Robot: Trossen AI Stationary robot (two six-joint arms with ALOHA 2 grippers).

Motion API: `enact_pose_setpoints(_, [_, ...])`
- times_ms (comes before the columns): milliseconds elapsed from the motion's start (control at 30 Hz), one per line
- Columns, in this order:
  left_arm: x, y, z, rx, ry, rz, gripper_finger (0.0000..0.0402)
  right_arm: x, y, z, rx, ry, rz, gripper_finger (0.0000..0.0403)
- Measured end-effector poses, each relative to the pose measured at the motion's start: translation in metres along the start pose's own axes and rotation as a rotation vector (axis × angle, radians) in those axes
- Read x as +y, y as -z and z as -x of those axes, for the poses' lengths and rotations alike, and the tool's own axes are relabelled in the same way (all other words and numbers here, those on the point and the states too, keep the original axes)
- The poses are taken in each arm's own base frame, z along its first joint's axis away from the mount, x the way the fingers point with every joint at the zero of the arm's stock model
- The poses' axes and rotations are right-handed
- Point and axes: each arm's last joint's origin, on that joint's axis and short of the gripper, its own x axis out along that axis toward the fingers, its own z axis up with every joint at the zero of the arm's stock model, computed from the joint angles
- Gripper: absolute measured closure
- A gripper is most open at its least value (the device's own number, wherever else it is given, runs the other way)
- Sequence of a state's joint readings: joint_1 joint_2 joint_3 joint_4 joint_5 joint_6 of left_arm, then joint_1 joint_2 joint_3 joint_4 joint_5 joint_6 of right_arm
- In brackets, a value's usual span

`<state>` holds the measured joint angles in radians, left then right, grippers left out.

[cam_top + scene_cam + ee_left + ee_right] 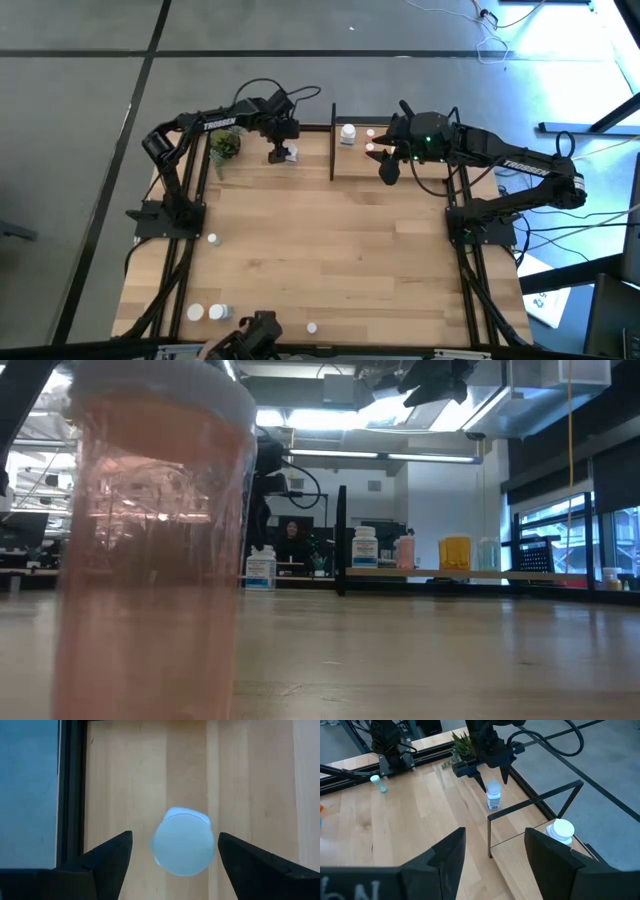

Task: Pick and place medicine bottles onto shelf by color
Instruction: Put the top white pill bottle on the shelf aligned with the other white pill bottle

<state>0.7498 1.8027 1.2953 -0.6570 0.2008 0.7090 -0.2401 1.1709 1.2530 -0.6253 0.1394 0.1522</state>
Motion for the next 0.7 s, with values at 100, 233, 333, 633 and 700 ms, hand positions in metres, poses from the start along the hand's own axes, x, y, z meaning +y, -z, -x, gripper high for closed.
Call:
enact_pose_setpoints(100, [0.0,0.0,0.0,0.0,0.001,-0.001,0.0113,0.0,0.0,0.0,0.0,0.0,0.001,0.0198])
enact_pose_setpoints(233, [-0.003,-0.002,-0.004,0.008,0.013,-0.008,0.0113,0.0,0.0,0.0,0.0,0.0,0.003,0.0198])
enact_pose_setpoints(333, [-0.005,-0.003,-0.007,0.011,0.018,-0.014,0.0113,0.0,0.0,0.0,0.0,0.0,0.003,0.0198])
enact_pose_setpoints(633, [-0.006,-0.004,-0.01,0.048,-0.014,-0.034,0.0118,0.0,0.0,0.0,0.0,0.0,0.003,0.0198])
enact_pose_setpoints(700, [-0.006,-0.004,-0.01,0.049,-0.015,-0.033,0.0126,0.0,0.0,0.0,0.0,0.0,0.003,0.0198])
